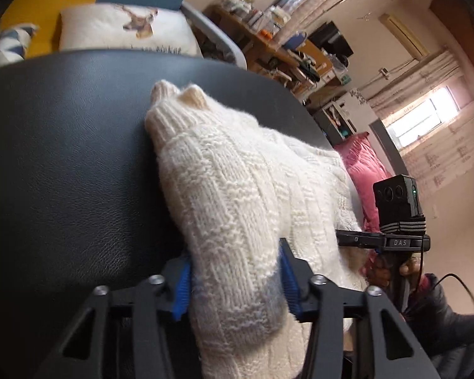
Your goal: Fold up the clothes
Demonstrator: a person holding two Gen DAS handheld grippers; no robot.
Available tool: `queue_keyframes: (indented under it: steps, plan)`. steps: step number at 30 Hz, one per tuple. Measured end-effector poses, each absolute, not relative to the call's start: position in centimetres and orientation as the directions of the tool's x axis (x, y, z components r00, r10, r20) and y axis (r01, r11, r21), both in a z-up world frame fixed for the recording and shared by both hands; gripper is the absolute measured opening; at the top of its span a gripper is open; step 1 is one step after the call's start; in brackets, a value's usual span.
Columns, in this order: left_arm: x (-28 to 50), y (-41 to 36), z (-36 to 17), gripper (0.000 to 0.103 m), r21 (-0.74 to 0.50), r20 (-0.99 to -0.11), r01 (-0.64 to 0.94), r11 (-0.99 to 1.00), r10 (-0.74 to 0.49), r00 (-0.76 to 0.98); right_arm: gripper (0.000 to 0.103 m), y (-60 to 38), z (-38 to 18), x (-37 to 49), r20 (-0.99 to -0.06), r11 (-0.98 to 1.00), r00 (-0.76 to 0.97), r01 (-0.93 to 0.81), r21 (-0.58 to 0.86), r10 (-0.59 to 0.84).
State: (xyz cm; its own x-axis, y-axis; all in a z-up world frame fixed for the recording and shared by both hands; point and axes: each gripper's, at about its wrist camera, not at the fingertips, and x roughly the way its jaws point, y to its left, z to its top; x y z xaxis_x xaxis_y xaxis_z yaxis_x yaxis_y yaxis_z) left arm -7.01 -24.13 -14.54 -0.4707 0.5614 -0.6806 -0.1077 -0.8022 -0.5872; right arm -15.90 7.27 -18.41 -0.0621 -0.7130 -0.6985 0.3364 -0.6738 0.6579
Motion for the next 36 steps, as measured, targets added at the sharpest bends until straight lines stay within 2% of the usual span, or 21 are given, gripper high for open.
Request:
queue_keyframes:
  steps: [4,9,19,26,31,36]
  plan:
    - [-4.7,-23.9,-13.9,0.039,-0.571,-0.663,-0.075,-0.818,0.513,-0.545,0.035,5.6,-17.6,-15.6,-0.704,-0.661,-0.057,0.404,0.632,-0.708]
    - [0.5,-25.0,-12.3,0.038,-0.567,-0.621,0.022,-0.823,0.410,-0.668,0.033,3.5,-16.6,-15.2,-0.712,-0.640,-0.051,0.485,0.596,-0.701]
    - [16.7,-33.0,-7.4,0.038,-0.461,-0.571,0.376,-0.804,-0.056,-0.819,0.033,-17.3,-13.7,-12.5,-0.654,-0.296,0.235,0.748,0.594,-0.719]
    - [25.8,-39.5,-6.8,0.038,-0.399,-0.567,0.605,-0.689,-0.334,-0.753,0.032,-34.7,-12.8,-7.2,-0.702,-0.076,0.382,0.847,0.526,-0.601]
    - [29.8,-44.5,-9.1,0.038,-0.419,-0.606,0.713,-0.562,-0.412,-0.680,0.032,-43.8,-14.2,-3.9,-0.764,-0.011,0.413,0.877,0.481,-0.496]
    - [33.3,-48.6,-12.4,0.038,-0.471,-0.656,0.783,-0.406,-0.431,-0.619,0.032,-49.5,-15.7,-2.5,-0.793,0.008,0.431,0.881,0.474,-0.431]
